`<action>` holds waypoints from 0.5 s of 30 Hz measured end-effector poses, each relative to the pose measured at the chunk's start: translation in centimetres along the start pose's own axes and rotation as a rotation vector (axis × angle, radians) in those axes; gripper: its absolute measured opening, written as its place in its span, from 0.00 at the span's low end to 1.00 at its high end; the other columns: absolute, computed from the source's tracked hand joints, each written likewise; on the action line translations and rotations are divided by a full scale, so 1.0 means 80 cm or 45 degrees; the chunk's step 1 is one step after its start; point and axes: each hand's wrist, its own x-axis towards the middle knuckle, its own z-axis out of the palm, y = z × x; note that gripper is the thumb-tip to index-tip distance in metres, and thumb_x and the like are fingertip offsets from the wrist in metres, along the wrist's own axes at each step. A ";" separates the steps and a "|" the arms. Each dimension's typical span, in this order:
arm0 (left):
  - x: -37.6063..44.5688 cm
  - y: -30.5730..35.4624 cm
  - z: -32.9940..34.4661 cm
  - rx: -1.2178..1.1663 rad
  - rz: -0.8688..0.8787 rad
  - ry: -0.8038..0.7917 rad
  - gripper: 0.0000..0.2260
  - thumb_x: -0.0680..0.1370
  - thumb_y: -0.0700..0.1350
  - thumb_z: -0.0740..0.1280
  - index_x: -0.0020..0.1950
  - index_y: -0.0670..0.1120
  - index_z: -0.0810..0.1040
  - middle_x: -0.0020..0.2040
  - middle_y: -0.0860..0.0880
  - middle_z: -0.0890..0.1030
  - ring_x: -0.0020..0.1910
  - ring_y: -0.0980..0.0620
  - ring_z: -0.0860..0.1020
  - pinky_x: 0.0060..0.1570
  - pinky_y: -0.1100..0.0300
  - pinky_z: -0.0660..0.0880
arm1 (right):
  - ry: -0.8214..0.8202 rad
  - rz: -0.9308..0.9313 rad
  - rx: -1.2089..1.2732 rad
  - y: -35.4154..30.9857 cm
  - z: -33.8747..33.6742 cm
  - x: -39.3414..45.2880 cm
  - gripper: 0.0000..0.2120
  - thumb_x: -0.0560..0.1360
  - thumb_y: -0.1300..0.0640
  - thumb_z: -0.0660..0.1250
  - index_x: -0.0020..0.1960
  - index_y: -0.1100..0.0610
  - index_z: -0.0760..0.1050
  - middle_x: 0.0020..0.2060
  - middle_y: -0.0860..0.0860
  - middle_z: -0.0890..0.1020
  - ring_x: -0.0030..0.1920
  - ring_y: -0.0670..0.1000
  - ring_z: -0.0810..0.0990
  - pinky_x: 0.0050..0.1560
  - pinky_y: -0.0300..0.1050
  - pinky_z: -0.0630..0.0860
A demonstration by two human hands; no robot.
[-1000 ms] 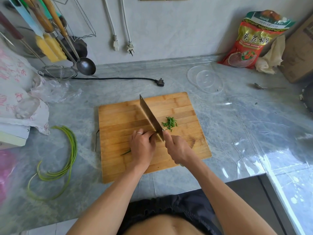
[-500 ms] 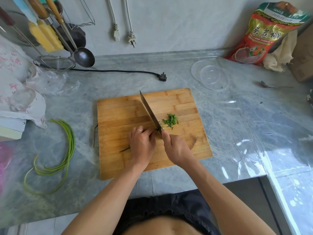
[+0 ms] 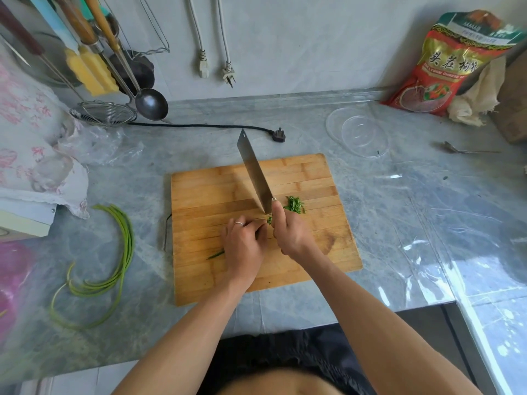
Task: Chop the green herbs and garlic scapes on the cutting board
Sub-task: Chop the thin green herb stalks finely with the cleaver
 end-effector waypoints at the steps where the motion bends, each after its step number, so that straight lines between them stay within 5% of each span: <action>1: -0.001 0.000 0.000 -0.006 -0.007 -0.008 0.04 0.76 0.45 0.72 0.48 0.51 0.86 0.42 0.51 0.81 0.43 0.47 0.74 0.44 0.50 0.71 | -0.011 0.029 0.064 0.001 -0.002 -0.001 0.29 0.83 0.40 0.46 0.31 0.57 0.63 0.22 0.47 0.67 0.22 0.46 0.66 0.24 0.41 0.65; 6: 0.004 -0.002 -0.002 -0.007 0.005 -0.017 0.04 0.77 0.47 0.71 0.48 0.51 0.86 0.42 0.50 0.81 0.43 0.48 0.74 0.43 0.49 0.73 | -0.086 0.167 0.255 -0.002 -0.030 -0.012 0.27 0.81 0.35 0.48 0.33 0.54 0.63 0.22 0.46 0.63 0.20 0.46 0.60 0.21 0.36 0.60; 15: 0.004 -0.020 -0.012 0.033 0.063 -0.029 0.05 0.75 0.44 0.73 0.50 0.49 0.86 0.44 0.50 0.82 0.44 0.46 0.75 0.44 0.47 0.74 | -0.169 0.173 0.060 0.004 -0.039 -0.047 0.27 0.81 0.37 0.49 0.37 0.57 0.68 0.25 0.49 0.68 0.22 0.47 0.64 0.22 0.37 0.64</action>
